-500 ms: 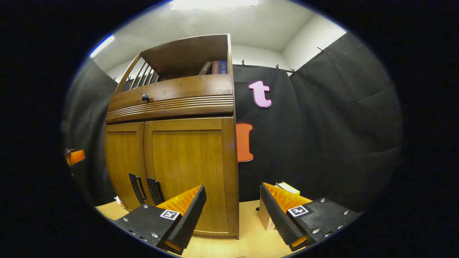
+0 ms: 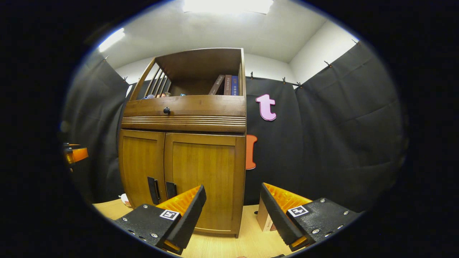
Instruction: Open the right door of the double-door shoe cabinet with the right hand, and open the left door with the left hand.
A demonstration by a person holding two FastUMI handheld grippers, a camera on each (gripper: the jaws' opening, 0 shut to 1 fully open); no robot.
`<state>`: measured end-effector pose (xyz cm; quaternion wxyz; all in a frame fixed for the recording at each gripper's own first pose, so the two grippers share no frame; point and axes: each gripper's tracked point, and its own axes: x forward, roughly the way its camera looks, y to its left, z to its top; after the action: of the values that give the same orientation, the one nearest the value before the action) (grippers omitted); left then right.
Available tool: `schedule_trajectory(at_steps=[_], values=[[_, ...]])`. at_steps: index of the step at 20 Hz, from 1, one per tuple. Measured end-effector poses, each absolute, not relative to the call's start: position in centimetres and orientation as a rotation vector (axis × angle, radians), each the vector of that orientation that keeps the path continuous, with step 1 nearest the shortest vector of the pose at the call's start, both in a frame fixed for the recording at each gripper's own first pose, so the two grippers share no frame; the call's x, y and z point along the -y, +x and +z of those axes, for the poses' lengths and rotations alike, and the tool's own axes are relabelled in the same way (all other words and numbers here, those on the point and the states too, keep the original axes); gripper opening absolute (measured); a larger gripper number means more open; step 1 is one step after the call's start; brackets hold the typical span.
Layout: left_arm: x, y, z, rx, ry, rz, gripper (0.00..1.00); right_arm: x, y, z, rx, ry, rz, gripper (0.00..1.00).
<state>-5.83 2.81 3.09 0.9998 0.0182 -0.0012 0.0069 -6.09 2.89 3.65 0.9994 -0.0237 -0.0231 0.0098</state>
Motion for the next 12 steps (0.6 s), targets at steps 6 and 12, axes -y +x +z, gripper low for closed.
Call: schedule_trajectory(at_steps=[6, 12], values=[[-3.7, -7.8, 4.3, 0.032, 0.019, 0.003, 0.93, -5.1, -7.7, 4.5, 0.057, -0.053, 0.044, 1.00], [-4.6, -8.2, 3.0, 0.002, -0.007, -0.008, 0.93, -8.2, -7.5, 2.6, 0.035, -0.060, 0.064, 1.00]])
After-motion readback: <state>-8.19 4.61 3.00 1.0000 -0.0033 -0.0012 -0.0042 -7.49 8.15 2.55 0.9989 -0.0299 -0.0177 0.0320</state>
